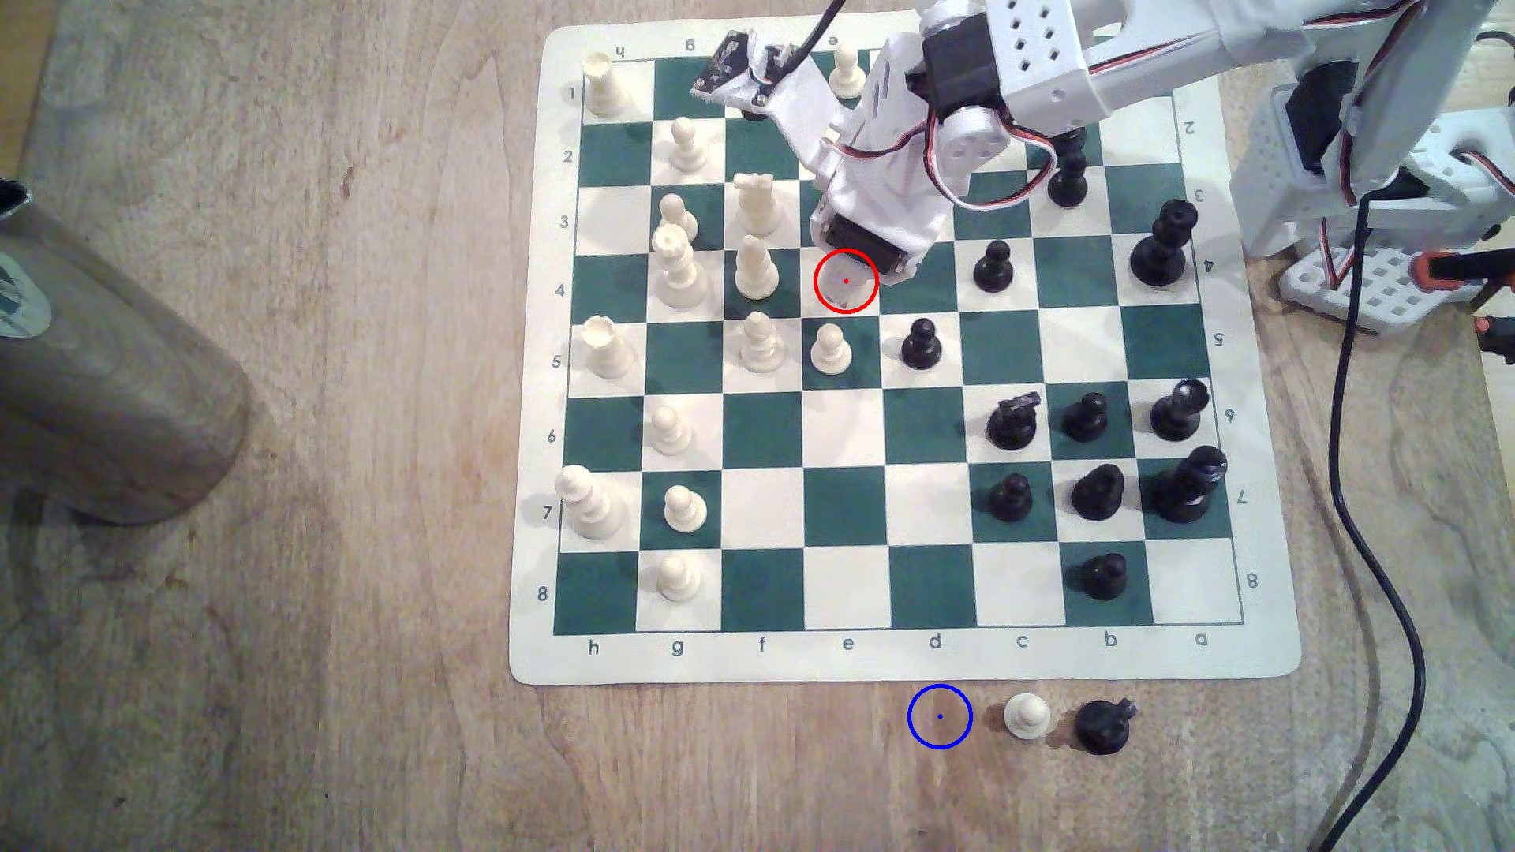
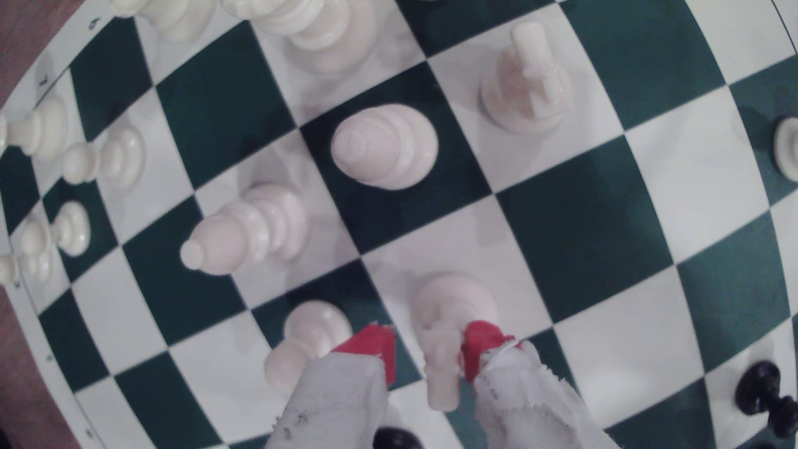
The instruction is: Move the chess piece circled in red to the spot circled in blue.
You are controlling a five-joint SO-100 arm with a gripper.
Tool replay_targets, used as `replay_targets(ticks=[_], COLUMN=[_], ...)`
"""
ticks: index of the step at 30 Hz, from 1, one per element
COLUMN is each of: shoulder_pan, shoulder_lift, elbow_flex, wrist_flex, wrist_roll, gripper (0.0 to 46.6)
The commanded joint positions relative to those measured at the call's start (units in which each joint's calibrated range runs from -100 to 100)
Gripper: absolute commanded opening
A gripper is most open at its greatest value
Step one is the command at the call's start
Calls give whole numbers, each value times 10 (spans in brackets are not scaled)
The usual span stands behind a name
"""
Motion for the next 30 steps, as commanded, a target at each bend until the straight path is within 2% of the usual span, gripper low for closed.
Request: replay_targets(ticks=[1,2,10,19,26,30], shoulder_pan=[-1,-2,6,18,-27,-102], shoulder_lift=[-10,-10,-44,-247,-307,-283], elbow_flex=[-39,-39,-42,-54,-112,-164], wrist_flex=[-1,0,4,93,176,203], wrist_roll=[1,1,0,14,15,14], gripper=[16,3,2,2,2,2])
